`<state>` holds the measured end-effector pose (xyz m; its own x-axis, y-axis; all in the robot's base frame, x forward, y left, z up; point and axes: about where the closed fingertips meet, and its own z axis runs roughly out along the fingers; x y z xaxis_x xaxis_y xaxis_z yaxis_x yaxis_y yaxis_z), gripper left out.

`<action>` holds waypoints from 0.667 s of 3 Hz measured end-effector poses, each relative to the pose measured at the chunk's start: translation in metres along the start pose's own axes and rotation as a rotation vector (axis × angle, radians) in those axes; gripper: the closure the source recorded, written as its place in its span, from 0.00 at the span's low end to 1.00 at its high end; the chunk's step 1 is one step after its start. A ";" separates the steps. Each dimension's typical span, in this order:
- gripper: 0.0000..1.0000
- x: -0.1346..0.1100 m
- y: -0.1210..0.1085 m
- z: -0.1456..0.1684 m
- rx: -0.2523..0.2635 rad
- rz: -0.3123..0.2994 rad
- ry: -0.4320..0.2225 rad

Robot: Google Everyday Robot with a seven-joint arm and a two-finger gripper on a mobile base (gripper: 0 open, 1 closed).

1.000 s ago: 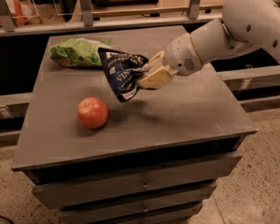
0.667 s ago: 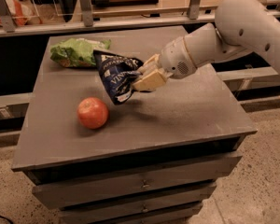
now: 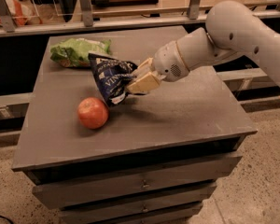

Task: Move blue chip bag near apple

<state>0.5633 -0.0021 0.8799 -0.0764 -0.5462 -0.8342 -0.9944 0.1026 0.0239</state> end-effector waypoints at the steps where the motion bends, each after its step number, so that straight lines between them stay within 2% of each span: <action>1: 0.59 -0.001 0.001 0.005 -0.020 0.011 -0.009; 2: 0.36 -0.002 0.002 0.009 -0.033 0.014 -0.014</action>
Offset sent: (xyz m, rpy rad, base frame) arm -0.0006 0.0089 -0.0040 0.0259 0.0378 0.0210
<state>0.5623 0.0071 0.8767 -0.0895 -0.5329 -0.8414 -0.9952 0.0823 0.0537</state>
